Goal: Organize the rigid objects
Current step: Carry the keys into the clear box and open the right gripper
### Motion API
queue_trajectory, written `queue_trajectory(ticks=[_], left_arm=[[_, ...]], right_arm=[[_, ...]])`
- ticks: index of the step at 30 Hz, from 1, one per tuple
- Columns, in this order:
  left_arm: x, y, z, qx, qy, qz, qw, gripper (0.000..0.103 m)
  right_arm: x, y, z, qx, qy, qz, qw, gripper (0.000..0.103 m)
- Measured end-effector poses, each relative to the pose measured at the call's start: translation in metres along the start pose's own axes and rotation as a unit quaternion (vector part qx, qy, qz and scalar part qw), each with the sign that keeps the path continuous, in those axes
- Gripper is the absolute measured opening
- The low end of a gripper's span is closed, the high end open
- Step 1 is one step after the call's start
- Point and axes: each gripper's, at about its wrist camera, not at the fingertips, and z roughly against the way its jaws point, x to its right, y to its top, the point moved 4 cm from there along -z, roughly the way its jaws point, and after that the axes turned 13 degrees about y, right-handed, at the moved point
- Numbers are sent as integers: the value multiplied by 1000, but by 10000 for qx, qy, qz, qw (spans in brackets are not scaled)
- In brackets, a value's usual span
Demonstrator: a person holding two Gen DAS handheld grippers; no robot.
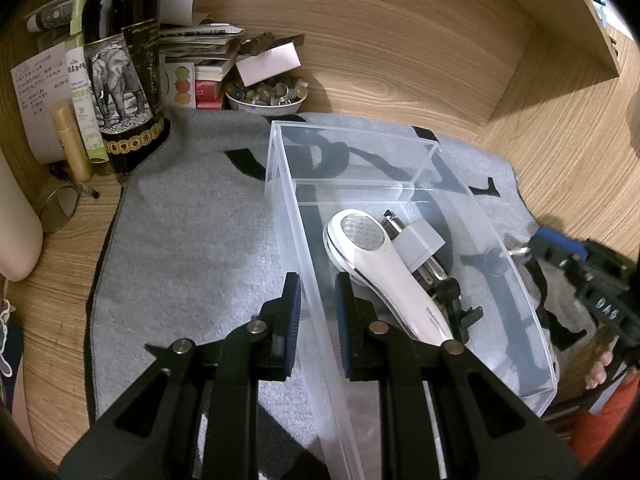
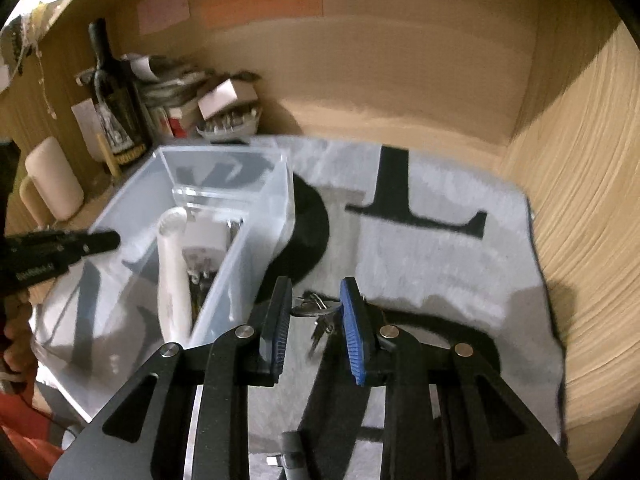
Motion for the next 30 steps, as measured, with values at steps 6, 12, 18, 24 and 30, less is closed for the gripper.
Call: queue_trajectory(ticks=[6, 12, 18, 24, 30], left_arm=[[0, 0, 0, 4, 18, -15, 10000, 16], [0, 0, 0, 7, 25, -22, 10000, 16], [0, 0, -1, 5, 26, -24, 10000, 16], [0, 0, -1, 7, 24, -25, 10000, 16], [0, 0, -1, 7, 29, -25, 10000, 16]], right_arm=[[-11, 24, 22, 442, 52, 222, 9988, 23], [-36, 46, 40, 829, 219, 532, 9949, 23], [-60, 57, 41, 986, 539, 737, 9909, 23], [-90, 54, 18, 772, 837, 1013, 9883, 23], [-99, 41, -14, 269, 909, 1153, 9888, 23]])
